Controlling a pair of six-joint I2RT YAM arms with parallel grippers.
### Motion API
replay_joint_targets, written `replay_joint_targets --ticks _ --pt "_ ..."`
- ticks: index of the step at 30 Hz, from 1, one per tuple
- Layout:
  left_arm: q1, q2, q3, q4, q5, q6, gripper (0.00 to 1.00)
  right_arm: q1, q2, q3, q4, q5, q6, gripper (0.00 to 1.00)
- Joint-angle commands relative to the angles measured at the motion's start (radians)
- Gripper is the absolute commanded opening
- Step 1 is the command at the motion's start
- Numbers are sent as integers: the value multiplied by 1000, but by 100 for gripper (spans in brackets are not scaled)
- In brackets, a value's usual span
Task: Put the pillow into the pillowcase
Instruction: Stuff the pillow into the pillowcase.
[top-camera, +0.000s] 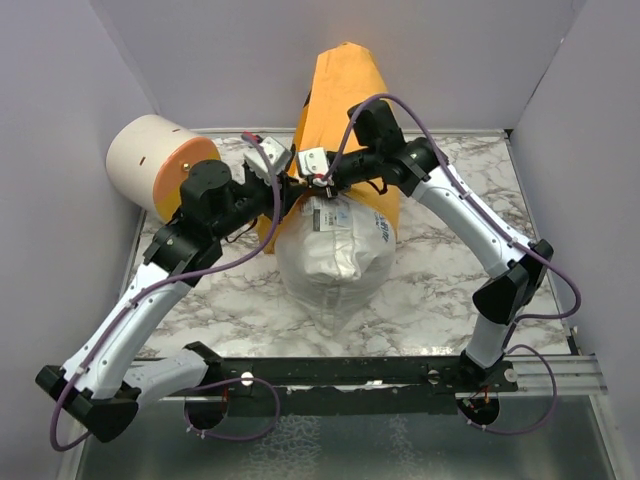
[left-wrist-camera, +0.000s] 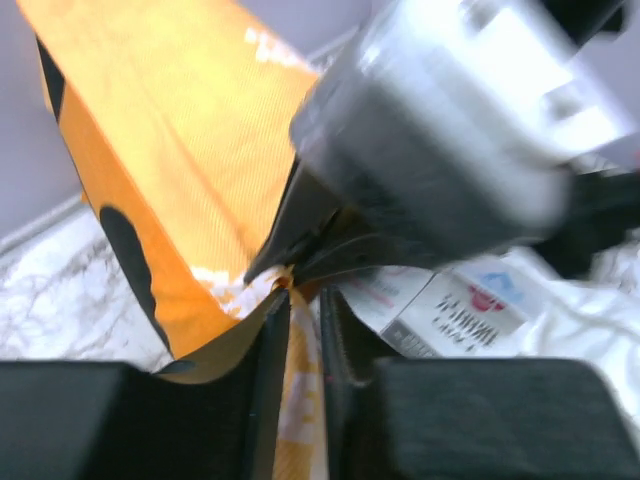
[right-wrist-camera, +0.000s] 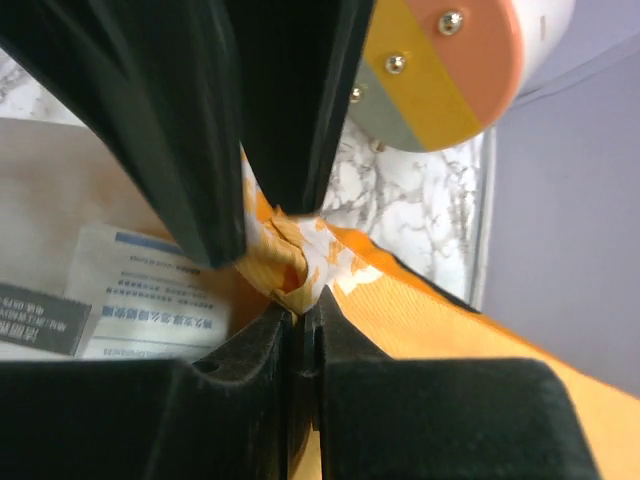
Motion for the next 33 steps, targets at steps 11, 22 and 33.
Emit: replay_joint_targets --ticks 11,22,33 --pt "-5 -414 -371 287 -41 -95 79 -32 -205 -295 428 28 351 1" --pt "-6 -482 -544 309 -21 -21 86 -48 -209 -273 418 31 358 1" --pt "-4 -333 -551 451 -97 16 74 -49 -209 -275 386 17 323 1"
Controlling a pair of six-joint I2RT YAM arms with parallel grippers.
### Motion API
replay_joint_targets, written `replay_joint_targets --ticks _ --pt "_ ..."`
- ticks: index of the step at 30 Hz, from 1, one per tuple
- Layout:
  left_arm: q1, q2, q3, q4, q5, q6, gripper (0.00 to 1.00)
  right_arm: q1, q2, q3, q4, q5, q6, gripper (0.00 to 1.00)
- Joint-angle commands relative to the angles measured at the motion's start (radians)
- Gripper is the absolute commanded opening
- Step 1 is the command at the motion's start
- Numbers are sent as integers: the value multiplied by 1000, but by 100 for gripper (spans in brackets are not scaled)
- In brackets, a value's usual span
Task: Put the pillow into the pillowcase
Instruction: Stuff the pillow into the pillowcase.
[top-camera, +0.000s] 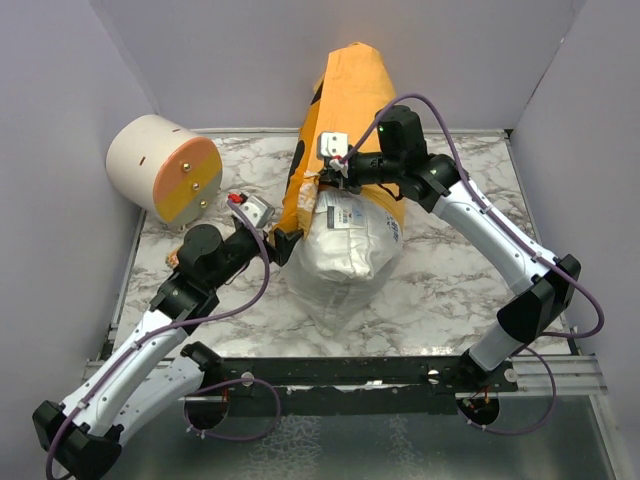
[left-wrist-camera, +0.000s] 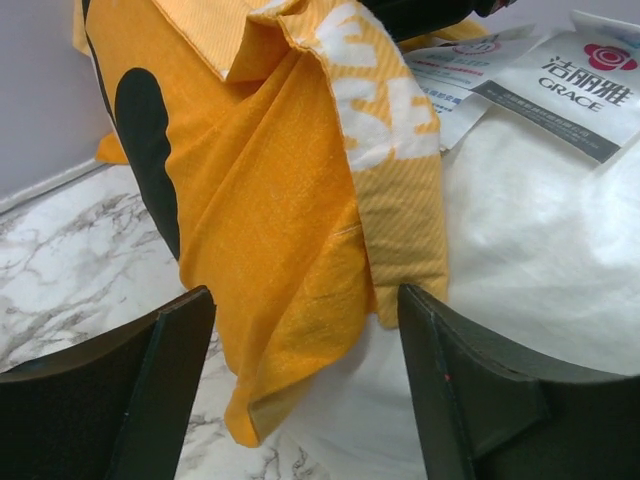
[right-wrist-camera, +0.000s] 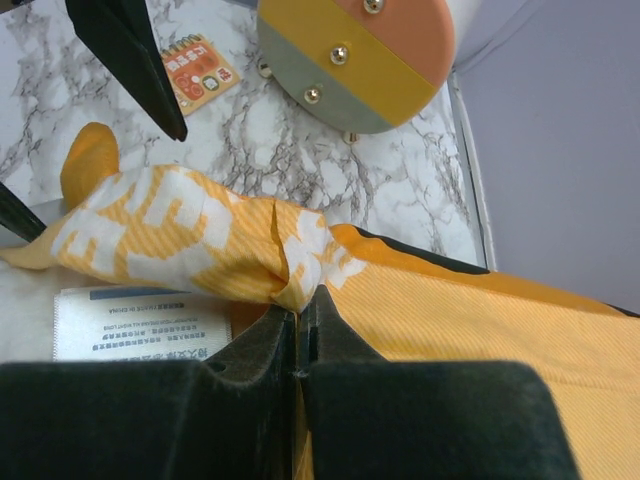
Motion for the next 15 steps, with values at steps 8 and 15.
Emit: replay_joint_targets --ticks 8,15 --pt "-3 101 140 86 55 28 0 -5 -35 22 2 -1 -132 13" --pt "2 158 292 63 164 1 0 -3 0 100 -74 29 -295 64"
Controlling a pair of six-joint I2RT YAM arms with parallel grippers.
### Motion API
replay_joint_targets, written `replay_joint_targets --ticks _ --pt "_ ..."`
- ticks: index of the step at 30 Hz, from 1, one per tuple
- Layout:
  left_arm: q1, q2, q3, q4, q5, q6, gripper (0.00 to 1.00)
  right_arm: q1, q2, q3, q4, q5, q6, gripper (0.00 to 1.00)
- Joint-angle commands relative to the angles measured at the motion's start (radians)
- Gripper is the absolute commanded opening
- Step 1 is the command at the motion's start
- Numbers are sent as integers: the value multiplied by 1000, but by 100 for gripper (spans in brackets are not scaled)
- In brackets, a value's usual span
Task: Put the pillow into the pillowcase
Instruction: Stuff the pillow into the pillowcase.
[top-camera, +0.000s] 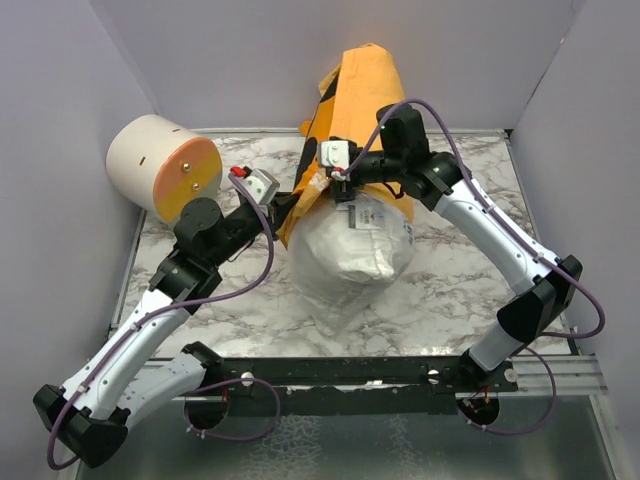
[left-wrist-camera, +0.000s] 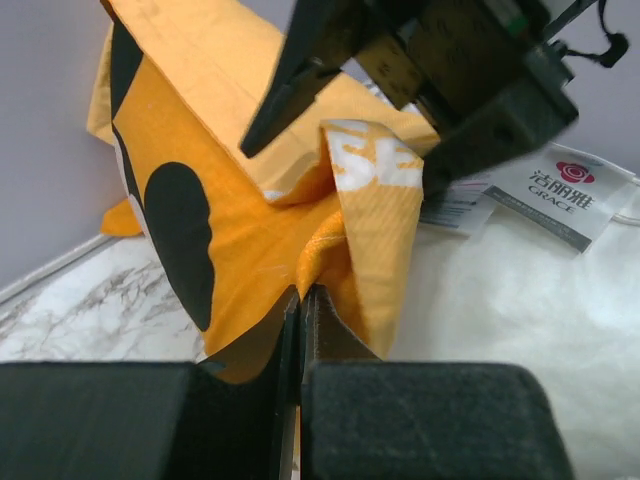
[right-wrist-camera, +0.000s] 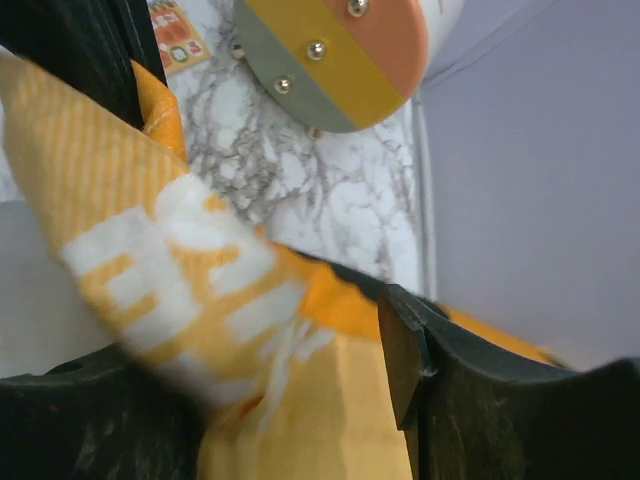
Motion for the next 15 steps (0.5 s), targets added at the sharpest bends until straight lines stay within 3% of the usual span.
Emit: replay_joint_targets --ticks 1,4,15 --pt "1 24 117 42 122 -22 0 -1 18 115 -61 19 -152 72" --pt "1 50 151 18 141 -25 0 0 53 190 -115 -3 -209 86" --pt "18 80 186 16 127 -28 0 12 70 181 -226 162 -309 85"
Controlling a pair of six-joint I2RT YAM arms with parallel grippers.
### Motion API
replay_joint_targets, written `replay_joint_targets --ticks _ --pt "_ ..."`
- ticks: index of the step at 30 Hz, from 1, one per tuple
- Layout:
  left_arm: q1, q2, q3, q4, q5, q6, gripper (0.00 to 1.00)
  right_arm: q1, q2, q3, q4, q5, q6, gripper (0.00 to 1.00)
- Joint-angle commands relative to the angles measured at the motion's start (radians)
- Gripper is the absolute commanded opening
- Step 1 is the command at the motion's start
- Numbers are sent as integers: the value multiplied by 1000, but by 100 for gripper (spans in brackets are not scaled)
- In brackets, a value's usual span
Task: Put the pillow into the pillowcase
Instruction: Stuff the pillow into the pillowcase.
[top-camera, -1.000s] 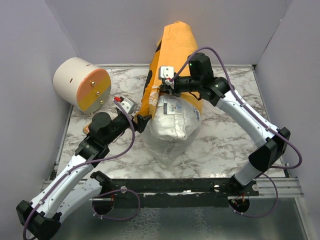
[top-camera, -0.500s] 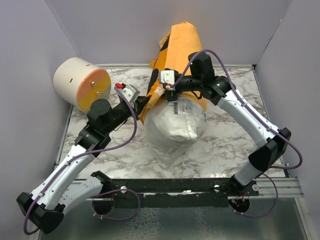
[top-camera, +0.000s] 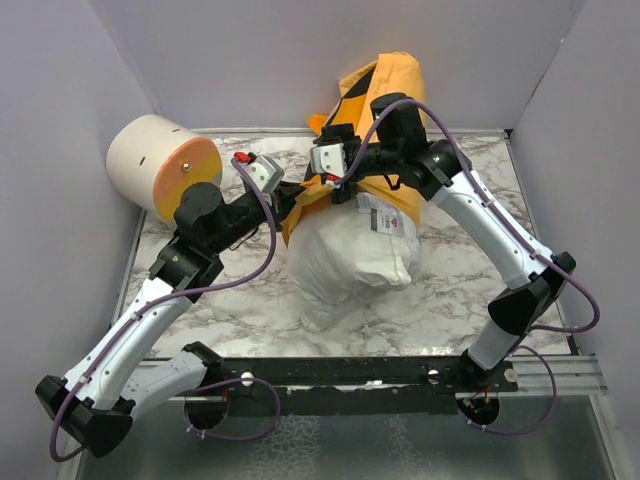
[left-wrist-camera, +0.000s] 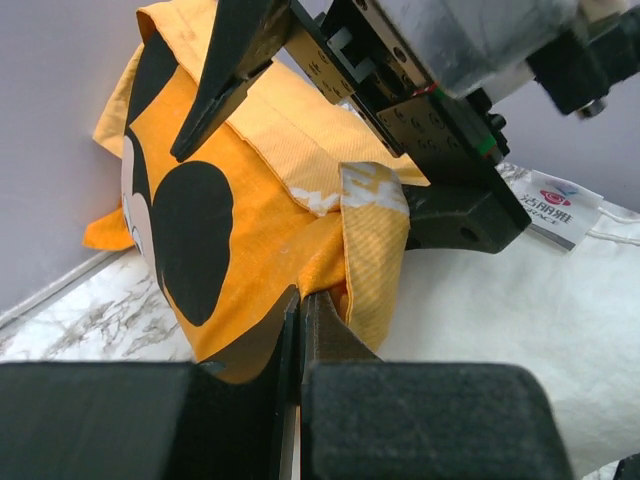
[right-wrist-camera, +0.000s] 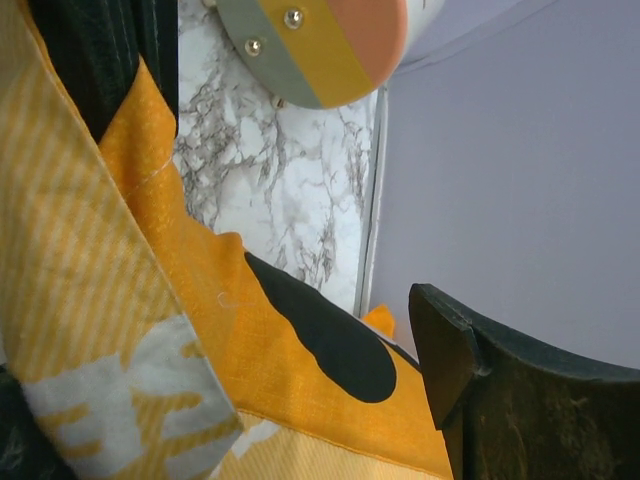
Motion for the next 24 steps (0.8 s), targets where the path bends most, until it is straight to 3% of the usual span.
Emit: replay_joint_targets --ticks 1,3,4,7,9,12,15,17,20,24 --pt "12 5 43 61 31 -22 0 3 0 -27 -61 103 -51 84" --pt "15 14 45 79 44 -30 0 3 1 -45 -55 109 -47 77" --pt "16 21 49 87 51 -35 0 3 3 -46 -55 100 -41 68" --pt "18 39 66 89 59 -41 0 3 12 -13 -71 32 -9 25" --pt "19 42 74 85 43 -42 0 3 22 37 -73 -8 42 4" --pt "27 19 61 95 -20 -47 4 -3 8 99 50 14 230 1" --pt "35 -47 -3 150 -98 -61 47 -50 0 202 193 35 412 1" --pt "38 -94 -49 175 -141 -70 62 -92 38 342 210 46 507 1" --pt "40 -143 -114 182 -179 -76 67 -158 94 545 235 68 618 1" --pt "53 -172 -189 190 -238 -88 69 -253 90 632 327 81 731 1"
